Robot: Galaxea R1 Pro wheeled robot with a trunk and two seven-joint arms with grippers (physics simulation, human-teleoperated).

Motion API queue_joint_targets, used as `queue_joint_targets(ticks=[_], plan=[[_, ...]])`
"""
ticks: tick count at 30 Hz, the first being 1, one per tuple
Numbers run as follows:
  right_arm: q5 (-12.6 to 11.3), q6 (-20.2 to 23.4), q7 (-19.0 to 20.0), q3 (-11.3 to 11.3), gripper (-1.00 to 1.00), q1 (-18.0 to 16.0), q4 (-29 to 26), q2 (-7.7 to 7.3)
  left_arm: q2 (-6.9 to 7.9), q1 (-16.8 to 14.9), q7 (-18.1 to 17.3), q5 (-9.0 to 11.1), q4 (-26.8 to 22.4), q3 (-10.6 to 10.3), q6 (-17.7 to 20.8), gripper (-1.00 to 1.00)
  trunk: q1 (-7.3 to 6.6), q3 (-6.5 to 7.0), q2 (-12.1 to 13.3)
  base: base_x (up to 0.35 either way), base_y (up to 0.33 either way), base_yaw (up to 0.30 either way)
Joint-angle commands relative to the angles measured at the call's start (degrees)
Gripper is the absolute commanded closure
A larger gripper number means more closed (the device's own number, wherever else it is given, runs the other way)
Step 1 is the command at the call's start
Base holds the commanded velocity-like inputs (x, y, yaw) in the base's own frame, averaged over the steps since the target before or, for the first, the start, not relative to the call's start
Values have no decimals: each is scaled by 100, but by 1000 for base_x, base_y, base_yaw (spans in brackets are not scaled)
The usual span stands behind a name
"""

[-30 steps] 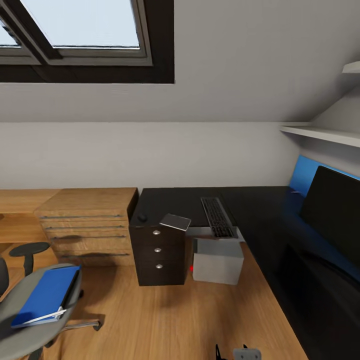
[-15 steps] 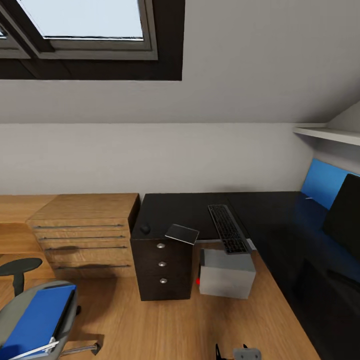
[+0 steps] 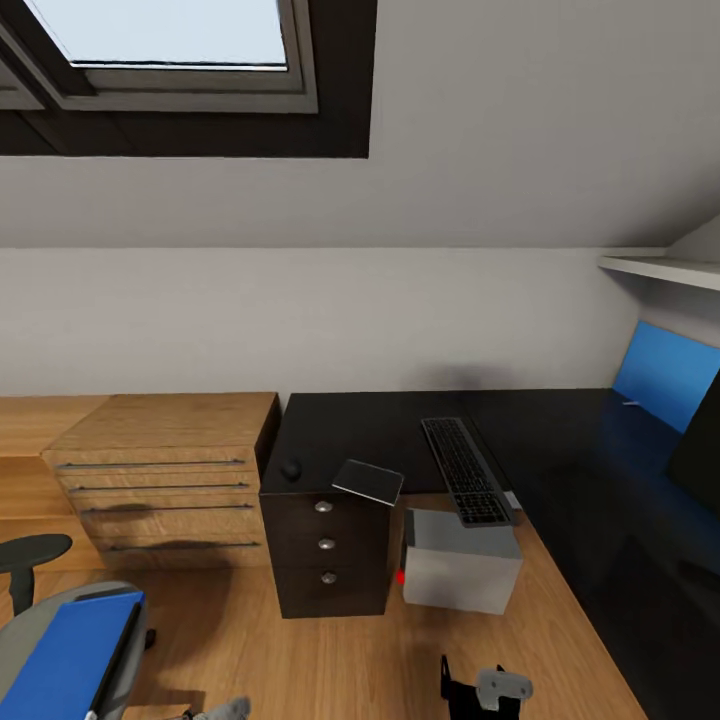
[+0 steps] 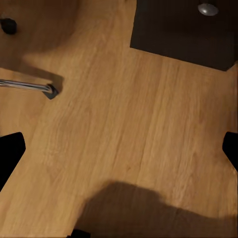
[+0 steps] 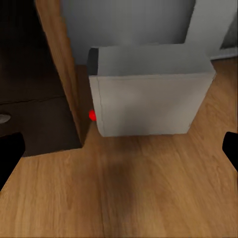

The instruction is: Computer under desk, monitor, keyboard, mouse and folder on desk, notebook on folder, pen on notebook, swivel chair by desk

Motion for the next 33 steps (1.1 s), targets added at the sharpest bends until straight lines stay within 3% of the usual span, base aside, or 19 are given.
queue_joint_targets(ticks=[1, 3, 4, 7, 8, 11, 14, 16, 17, 19, 20, 21, 23, 24, 27, 28, 30, 32, 33], plan=[[-281, 162, 12, -50, -100, -6, -202, -2, 11, -5, 52, 67, -167, -56, 25, -100, 23, -25, -45, 14, 2, 0], [-600, 407, 81, -80, -100, -7, -423, -9, 11, -5, 52, 66, -296, -72, 130, -100, 67, -61, -125, 10, 1, 0], [-1484, 1301, 408, -120, -100, -15, -1043, -52, 11, -5, 67, 72, -625, -132, 729, -100, 89, -79, -165, 3, 0, 0], [-2031, 1945, 603, -132, -100, -21, -1470, -129, 13, -5, 82, 76, -911, -138, 1202, -100, 155, -133, -286, 2, 0, 0], [-2397, 2403, 695, -137, -100, -23, -1781, -207, 15, -5, 92, 78, -1150, -138, 1492, -100, 177, -151, -326, 0, 0, 0], [-2958, 3126, 777, -141, -100, -31, -2245, -333, 13, -5, 106, 77, -1529, -137, 1827, -100, 242, -205, -446, 0, 0, 0], [-3954, 4272, 835, -151, -100, -83, -2811, -551, -6, -10, 196, 76, -2009, -123, 2120, -100, 308, -259, -566, 0, 0, 0], [-4389, 4600, 846, -175, -100, -133, -2929, -650, -18, -25, 280, 87, -2106, -116, 2181, -100, 352, -295, -647, 0, 0, 0], [-4850, 4814, 852, -217, -100, -190, -2999, -730, -28, -91, 373, 116, -2167, -97, 2256, -100, 374, -313, -687, 0, 0, 0], [-5312, 4951, 852, -251, -100, -252, -3032, -782, -46, -223, 454, 174, -2201, -53, 2371, -100, 418, -349, -767, 0, 0, 0], [-6332, 5111, 850, -300, -100, -433, -2960, -861, -172, -665, 568, 429, -2120, 112, 2824, -100, 440, -367, -807, 0, 0, 0], [-6647, 5136, 851, -316, -100, -523, -2897, -881, -226, -866, 588, 537, -1992, 182, 3036, -100, 462, -384, -847, 0, 0, 0], [-6890, 5148, 854, -332, -100, -629, -2829, -919, -274, -1106, 597, 640, -1818, 239, 3237, -100, 506, -420, -927, 0, 0, 0], [-7081, 5162, 859, -344, -100, -780, -2706, -1005, -326, -1488, 593, 824, -1467, 280, 3406, -100, 528, -438, -967, 0, 0, 0], [-7332, 5191, 867, -379, -100, -992, -2538, -1152, -398, -2068, 586, 1200, -862, 316, 3557, -100, 594, -492, -1088, 0, 0, 0], [-7526, 5207, 870, -438, -100, -1096, -2475, -1250, -428, -2346, 584, 1465, -578, 329, 3611, -100, 616, -510, -1128, 0, 0, 0], [-7859, 5250, 872, -546, -100, -1215, -2419, -1408, -465, -2598, 576, 1828, -339, 335, 3658, -100, 660, -546, -1208, 0, 0, 0], [-8080, 5304, 877, -591, -100, -1274, -2396, -1490, -493, -2693, 571, 1987, -255, 319, 3676, -100, 704, -582, -1288, 0, 0, 0], [-8383, 5427, 891, -614, -100, -1337, -2376, -1562, -534, -2792, 556, 2156, -164, 276, 3689, -100, 726, -600, -1328, 0, 0, 0]])
